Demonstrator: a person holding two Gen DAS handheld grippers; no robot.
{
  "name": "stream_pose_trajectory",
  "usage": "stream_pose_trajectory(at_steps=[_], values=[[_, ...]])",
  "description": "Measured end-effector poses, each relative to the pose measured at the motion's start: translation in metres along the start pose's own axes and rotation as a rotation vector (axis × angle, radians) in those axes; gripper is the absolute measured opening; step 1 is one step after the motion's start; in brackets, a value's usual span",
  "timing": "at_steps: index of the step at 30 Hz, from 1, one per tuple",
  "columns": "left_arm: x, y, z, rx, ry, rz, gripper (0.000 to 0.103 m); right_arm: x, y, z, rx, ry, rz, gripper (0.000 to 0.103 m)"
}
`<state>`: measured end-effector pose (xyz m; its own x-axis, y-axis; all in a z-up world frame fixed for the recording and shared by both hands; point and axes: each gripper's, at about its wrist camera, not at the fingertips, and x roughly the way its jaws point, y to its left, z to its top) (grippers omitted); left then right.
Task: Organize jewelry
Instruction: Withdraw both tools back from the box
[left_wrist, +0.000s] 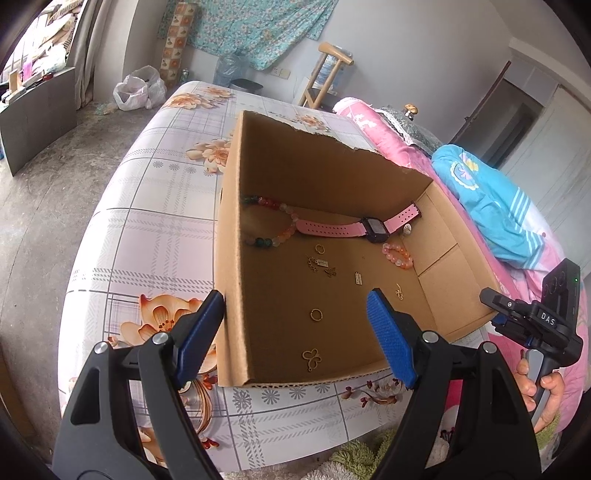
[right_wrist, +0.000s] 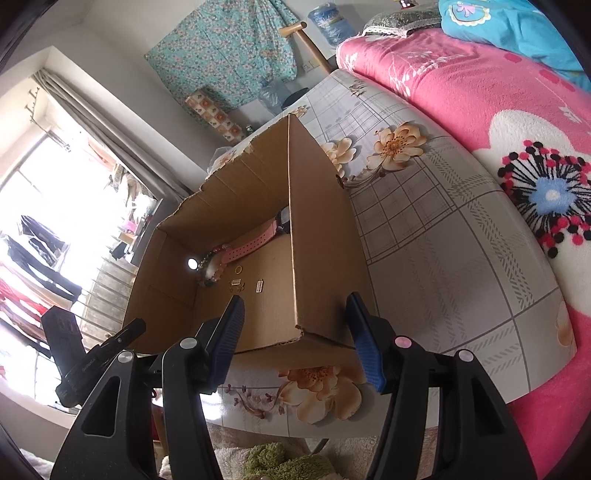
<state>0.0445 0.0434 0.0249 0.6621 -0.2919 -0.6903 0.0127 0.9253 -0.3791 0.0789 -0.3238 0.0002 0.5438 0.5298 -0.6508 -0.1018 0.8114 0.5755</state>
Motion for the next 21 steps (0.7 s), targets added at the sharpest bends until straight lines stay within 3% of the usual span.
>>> stream_pose_trajectory(at_steps=[5, 8, 14, 16, 21], values=[[-0.016, 0.003, -0.005, -0.032, -0.067, 0.021, 0.078, -0.007, -0.005, -0.005, 0.021, -0.020, 0.034, 0.057], [-0.034, 0.004, -0.012, -0.037, -0.116, 0.054, 0.083, -0.021, 0.002, -0.011, -0.031, -0.070, -0.018, 0.058], [-0.060, -0.006, -0.023, -0.045, -0.108, 0.096, 0.089, -0.047, 0.022, -0.027, -0.124, -0.108, -0.088, 0.068], [-0.066, -0.014, -0.026, -0.042, -0.121, 0.125, 0.090, -0.054, 0.028, -0.033, -0.121, -0.110, -0.075, 0.073], [-0.065, -0.032, -0.031, 0.018, -0.108, 0.195, 0.093, -0.047, 0.063, -0.052, -0.216, -0.063, -0.094, 0.081]])
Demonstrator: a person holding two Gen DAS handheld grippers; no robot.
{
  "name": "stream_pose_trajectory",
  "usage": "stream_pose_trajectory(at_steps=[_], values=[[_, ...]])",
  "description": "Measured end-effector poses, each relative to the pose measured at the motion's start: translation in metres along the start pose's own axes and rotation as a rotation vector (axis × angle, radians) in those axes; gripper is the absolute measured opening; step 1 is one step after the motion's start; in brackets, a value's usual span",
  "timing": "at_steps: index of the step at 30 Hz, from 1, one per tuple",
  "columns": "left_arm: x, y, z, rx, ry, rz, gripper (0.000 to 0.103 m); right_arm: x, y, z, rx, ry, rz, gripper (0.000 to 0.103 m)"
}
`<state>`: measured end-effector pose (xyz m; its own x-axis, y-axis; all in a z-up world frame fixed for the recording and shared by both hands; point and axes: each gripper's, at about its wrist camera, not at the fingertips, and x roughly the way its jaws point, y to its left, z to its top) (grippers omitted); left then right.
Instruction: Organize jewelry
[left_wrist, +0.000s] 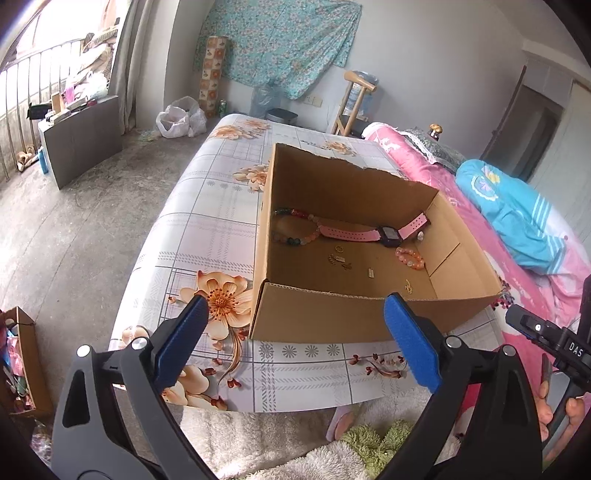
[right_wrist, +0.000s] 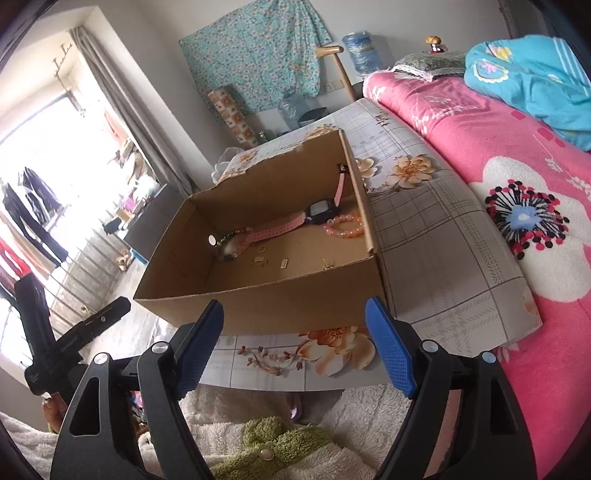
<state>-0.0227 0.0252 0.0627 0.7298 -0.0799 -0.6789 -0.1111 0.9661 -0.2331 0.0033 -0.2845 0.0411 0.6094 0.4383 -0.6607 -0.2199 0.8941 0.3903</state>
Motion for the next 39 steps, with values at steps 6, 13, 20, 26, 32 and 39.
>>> stream_pose_trajectory(at_steps=[6, 13, 20, 26, 32, 39], values=[[-0.003, -0.002, -0.008, -0.009, -0.040, 0.068, 0.095, 0.012, 0.053, -0.008, -0.202, -0.002, -0.107, 0.089], [-0.009, -0.013, 0.001, 0.062, -0.079, 0.147, 0.095, 0.012, 0.079, -0.002, -0.269, -0.066, -0.192, 0.096], [-0.005, -0.027, 0.009, 0.041, -0.047, 0.081, 0.095, 0.005, 0.084, 0.008, -0.269, -0.105, -0.272, 0.096], [0.010, -0.038, 0.005, 0.074, 0.048, 0.129, 0.095, 0.011, 0.073, 0.007, -0.214, -0.048, -0.302, 0.096], [0.025, -0.036, 0.000, 0.029, 0.127, 0.142, 0.095, 0.022, 0.062, -0.001, -0.161, 0.013, -0.305, 0.096], [0.031, -0.043, -0.004, 0.065, 0.165, 0.152, 0.095, 0.034, 0.062, -0.003, -0.170, 0.055, -0.313, 0.096]])
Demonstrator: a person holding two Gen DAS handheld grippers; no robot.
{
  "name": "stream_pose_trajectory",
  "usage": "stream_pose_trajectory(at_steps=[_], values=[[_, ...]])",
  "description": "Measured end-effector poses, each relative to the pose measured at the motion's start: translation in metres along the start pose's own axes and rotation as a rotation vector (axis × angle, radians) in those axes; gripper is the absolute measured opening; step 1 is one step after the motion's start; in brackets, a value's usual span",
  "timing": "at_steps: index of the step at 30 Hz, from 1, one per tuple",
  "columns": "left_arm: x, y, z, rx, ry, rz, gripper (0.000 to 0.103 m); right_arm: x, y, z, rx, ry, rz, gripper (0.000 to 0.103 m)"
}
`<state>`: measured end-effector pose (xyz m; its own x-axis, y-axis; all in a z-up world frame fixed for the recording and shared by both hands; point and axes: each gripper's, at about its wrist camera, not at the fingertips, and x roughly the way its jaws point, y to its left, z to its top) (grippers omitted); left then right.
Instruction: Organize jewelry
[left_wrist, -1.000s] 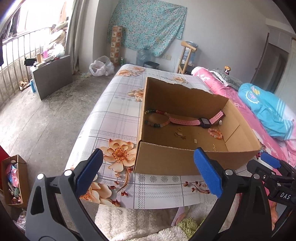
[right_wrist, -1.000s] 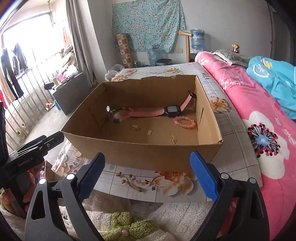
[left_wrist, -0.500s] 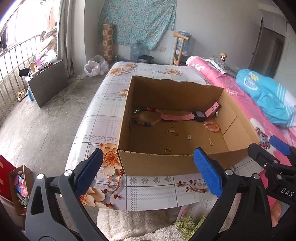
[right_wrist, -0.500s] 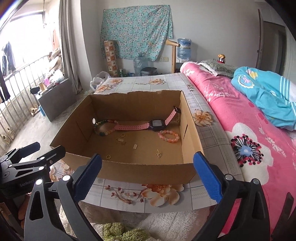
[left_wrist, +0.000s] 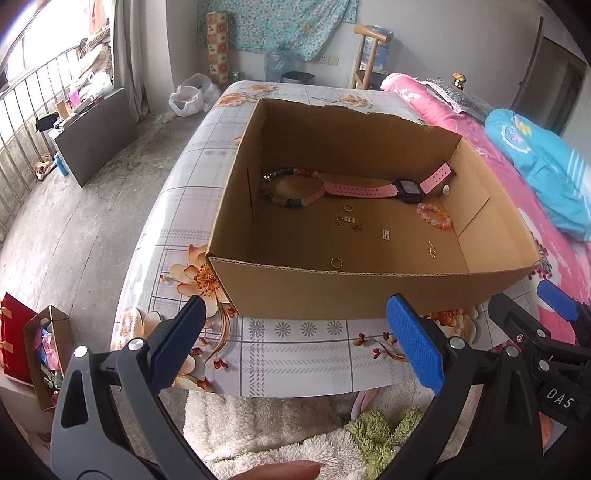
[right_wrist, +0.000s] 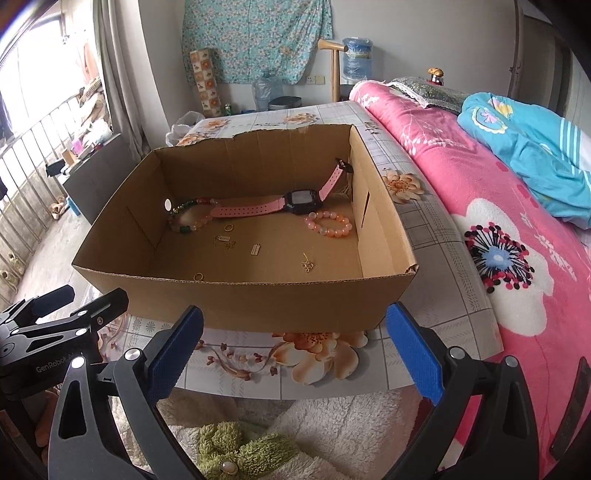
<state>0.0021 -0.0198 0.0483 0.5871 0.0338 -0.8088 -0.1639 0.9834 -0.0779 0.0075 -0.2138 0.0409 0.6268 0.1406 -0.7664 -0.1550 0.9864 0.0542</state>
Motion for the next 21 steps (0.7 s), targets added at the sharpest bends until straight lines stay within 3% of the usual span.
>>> stream_pose_trajectory(at_steps=[21], values=[[0.009, -0.011, 0.001, 0.053, 0.024, 0.031, 0.095, 0.018, 0.000, 0.001, -0.020, 0.047, -0.006, 0.096]])
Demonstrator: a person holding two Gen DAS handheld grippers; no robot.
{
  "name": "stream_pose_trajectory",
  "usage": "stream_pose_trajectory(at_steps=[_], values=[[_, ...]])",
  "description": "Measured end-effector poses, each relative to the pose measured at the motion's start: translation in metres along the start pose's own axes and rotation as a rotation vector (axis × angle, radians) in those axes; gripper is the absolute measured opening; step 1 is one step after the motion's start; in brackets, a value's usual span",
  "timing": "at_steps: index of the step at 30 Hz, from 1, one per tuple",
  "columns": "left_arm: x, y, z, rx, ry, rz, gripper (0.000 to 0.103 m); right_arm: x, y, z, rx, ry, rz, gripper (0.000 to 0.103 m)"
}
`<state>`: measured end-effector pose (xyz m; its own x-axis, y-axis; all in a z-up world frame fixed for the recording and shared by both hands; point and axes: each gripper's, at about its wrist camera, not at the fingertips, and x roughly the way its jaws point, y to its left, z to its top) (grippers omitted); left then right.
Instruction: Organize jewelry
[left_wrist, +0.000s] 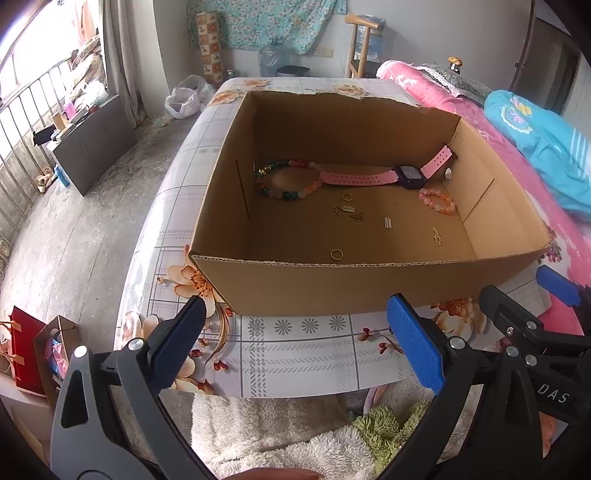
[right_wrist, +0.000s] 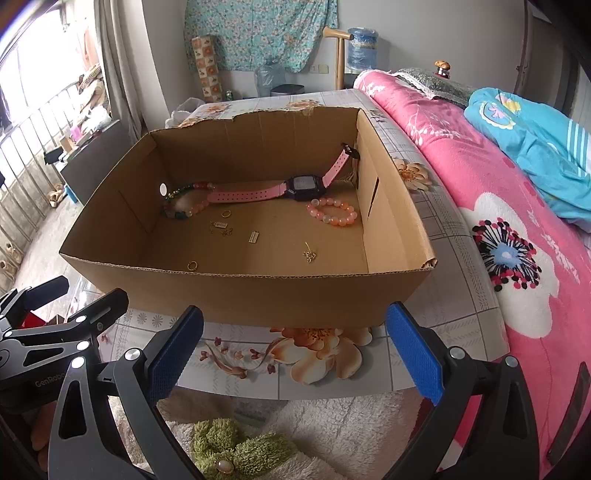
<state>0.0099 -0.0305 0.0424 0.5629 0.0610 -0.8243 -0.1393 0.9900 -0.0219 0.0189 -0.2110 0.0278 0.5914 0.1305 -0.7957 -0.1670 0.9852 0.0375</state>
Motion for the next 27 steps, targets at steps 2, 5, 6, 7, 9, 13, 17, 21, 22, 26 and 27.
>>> stream_pose_trajectory(at_steps=[2, 5, 6, 7, 9, 13, 17, 21, 22, 26, 27], values=[[0.0006, -0.0007, 0.0005, 0.001, 0.002, 0.001, 0.095, 0.0009, -0.0010, 0.0002, 0.003, 0.002, 0.001, 0.096], [0.0008, -0.0015, 0.0010, 0.001, 0.001, 0.003, 0.095, 0.0021, -0.0026, 0.0004, 0.010, 0.004, 0.004, 0.097], [0.0007, -0.0011, 0.0009, 0.002, 0.001, 0.002, 0.095, 0.0024, -0.0030, 0.0003, 0.011, 0.004, 0.006, 0.096], [0.0008, -0.0010, 0.0010, 0.002, 0.001, 0.002, 0.095, 0.0027, -0.0033, 0.0001, 0.012, 0.005, 0.007, 0.096], [0.0014, -0.0018, 0.0015, 0.003, 0.004, 0.004, 0.095, 0.0037, -0.0041, -0.0002, 0.015, 0.008, 0.009, 0.097], [0.0026, -0.0031, 0.0018, 0.003, 0.007, 0.005, 0.095, 0.0056, -0.0054, -0.0010, 0.020, 0.015, 0.014, 0.096], [0.0032, -0.0032, 0.0023, 0.002, 0.006, 0.004, 0.095, 0.0060, -0.0060, -0.0007, 0.019, 0.015, 0.015, 0.096], [0.0032, -0.0033, 0.0022, 0.003, 0.008, 0.005, 0.095, 0.0062, -0.0059, -0.0007, 0.020, 0.016, 0.015, 0.096], [0.0037, -0.0036, 0.0017, 0.002, 0.009, 0.005, 0.095, 0.0064, -0.0059, -0.0007, 0.020, 0.017, 0.015, 0.096], [0.0038, -0.0038, 0.0018, 0.001, 0.006, 0.004, 0.095, 0.0065, -0.0056, -0.0010, 0.019, 0.016, 0.015, 0.097], [0.0039, -0.0042, 0.0015, 0.001, 0.005, 0.004, 0.095, 0.0064, -0.0051, -0.0014, 0.018, 0.015, 0.014, 0.096]])
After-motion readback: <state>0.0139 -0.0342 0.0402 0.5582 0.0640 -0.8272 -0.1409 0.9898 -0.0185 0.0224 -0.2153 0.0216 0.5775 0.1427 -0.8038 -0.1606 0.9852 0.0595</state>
